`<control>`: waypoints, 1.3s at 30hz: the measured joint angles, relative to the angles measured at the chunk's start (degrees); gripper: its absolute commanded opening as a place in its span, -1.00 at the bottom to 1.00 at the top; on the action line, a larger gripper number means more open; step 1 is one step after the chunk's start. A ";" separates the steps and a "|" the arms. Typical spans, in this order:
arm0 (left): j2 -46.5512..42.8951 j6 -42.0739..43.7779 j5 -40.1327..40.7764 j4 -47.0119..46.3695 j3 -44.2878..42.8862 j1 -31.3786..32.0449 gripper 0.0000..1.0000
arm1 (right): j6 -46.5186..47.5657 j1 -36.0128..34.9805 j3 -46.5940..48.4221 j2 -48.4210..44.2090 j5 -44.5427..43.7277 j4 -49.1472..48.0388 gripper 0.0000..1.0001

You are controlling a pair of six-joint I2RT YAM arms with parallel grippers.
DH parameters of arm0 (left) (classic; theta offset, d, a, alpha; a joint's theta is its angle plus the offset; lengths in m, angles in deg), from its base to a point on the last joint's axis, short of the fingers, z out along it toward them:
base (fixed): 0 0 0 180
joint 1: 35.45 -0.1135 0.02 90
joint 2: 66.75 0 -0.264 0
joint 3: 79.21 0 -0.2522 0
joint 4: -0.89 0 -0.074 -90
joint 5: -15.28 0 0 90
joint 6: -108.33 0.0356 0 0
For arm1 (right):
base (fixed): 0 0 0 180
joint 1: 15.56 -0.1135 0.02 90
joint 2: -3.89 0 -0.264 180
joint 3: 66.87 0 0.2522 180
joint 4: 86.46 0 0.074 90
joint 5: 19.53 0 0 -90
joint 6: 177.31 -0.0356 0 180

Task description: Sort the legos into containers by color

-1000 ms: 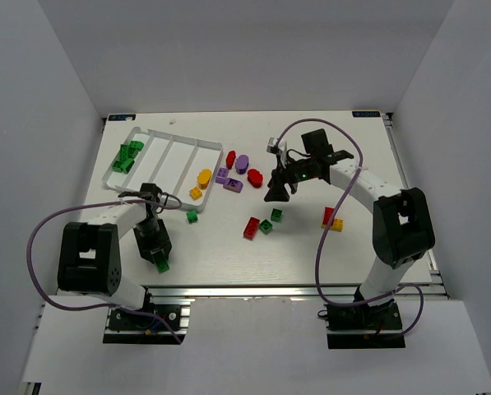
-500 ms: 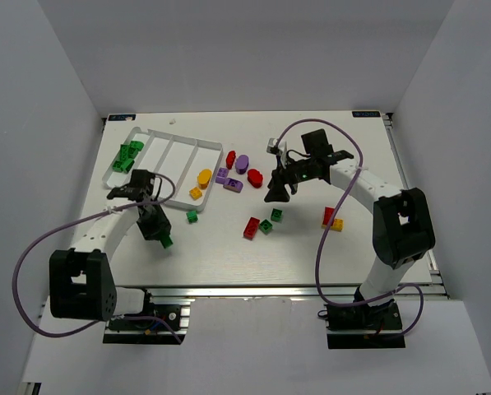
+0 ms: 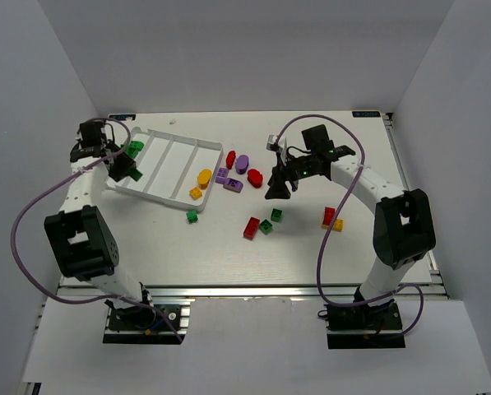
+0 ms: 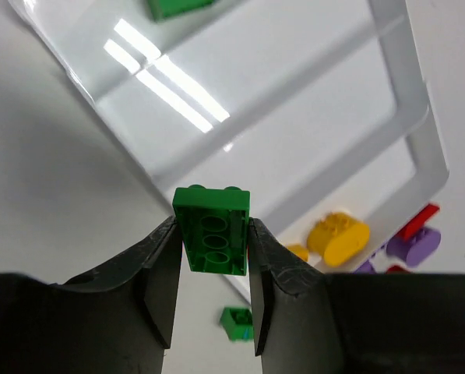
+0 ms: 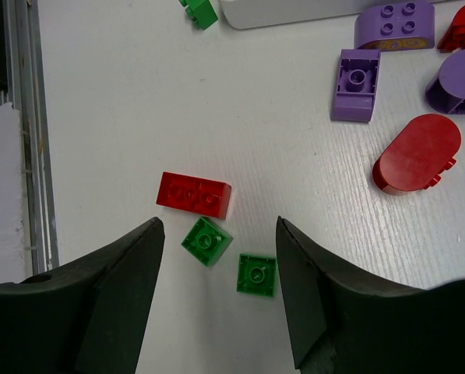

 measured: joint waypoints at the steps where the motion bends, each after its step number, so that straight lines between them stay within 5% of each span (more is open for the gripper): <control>1: 1.73 0.00 0.04 -0.81 -1.09 -1.03 -0.49 | 0.04 0.00 0.09 0.00 -0.02 0.11 0.29; 22: 20.44 3.45 14.58 -6.71 -18.01 -4.46 -0.48 | 0.59 0.00 0.09 0.00 0.02 -0.02 0.29; 30: 21.53 4.70 17.05 -6.67 -17.44 -4.68 0.06 | 0.55 0.00 0.09 0.00 0.02 -1.07 0.29; 39: 23.63 5.16 17.81 -7.08 -17.05 -4.68 0.33 | 0.87 0.00 0.09 0.00 0.00 -1.01 0.29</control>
